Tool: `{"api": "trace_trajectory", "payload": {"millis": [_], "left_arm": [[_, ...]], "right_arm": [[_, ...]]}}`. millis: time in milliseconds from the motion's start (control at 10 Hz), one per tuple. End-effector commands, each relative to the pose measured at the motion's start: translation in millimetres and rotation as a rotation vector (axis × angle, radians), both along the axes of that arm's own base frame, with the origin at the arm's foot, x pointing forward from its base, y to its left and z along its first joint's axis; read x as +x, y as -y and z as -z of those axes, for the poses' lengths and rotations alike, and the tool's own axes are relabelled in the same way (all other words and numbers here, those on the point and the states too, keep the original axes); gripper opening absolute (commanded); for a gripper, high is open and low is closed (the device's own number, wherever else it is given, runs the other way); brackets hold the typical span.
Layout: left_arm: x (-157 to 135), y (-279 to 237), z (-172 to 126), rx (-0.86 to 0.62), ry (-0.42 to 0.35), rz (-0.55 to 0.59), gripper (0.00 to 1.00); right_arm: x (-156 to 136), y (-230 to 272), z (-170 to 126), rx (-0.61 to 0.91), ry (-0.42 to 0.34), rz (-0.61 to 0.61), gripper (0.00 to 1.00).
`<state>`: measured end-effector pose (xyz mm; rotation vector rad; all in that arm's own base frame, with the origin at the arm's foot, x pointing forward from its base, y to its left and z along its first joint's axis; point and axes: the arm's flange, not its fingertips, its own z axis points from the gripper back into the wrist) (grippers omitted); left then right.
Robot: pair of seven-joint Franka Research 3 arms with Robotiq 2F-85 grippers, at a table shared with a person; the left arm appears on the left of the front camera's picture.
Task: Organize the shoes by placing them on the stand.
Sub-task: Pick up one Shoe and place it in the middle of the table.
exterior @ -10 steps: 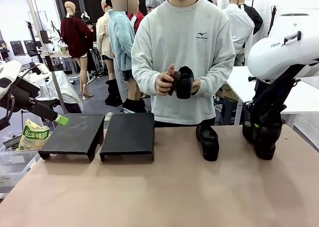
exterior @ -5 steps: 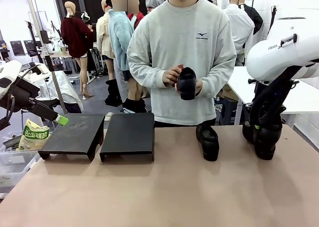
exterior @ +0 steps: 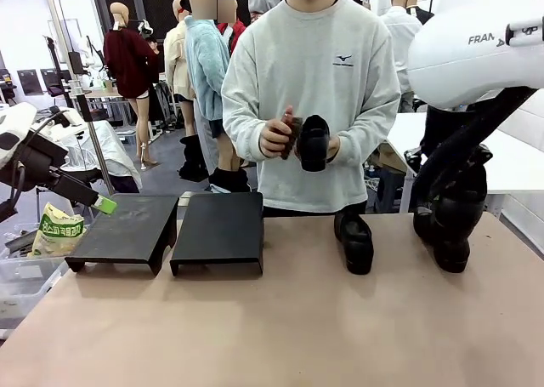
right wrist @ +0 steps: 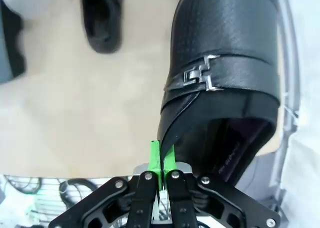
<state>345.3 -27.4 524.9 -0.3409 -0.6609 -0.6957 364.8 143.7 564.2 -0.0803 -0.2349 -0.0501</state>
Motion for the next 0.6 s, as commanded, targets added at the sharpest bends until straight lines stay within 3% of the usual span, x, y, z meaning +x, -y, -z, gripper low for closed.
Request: {"api": "trace_trajectory", "payload": {"millis": [0, 100, 200, 400, 500], "left_arm": [[0, -2, 1, -0.008, 0.0, 0.007, 1.0], [0, -2, 1, -0.008, 0.0, 0.007, 1.0], [0, -2, 1, -0.008, 0.0, 0.007, 1.0], [0, -2, 1, -0.008, 0.0, 0.007, 1.0], [0, -2, 1, -0.008, 0.0, 0.007, 1.0]], "right_arm": [[19, -54, 3, 0.001, -0.027, -0.102, 0.0], [25, -75, -2, -0.064, -0.028, -0.205, 0.0], [-1, -27, 4, -0.006, -0.011, -0.053, 0.0], [-1, -27, 4, -0.006, -0.011, -0.053, 0.0], [6, -55, 9, -0.012, -0.032, -0.106, 0.0]]}}
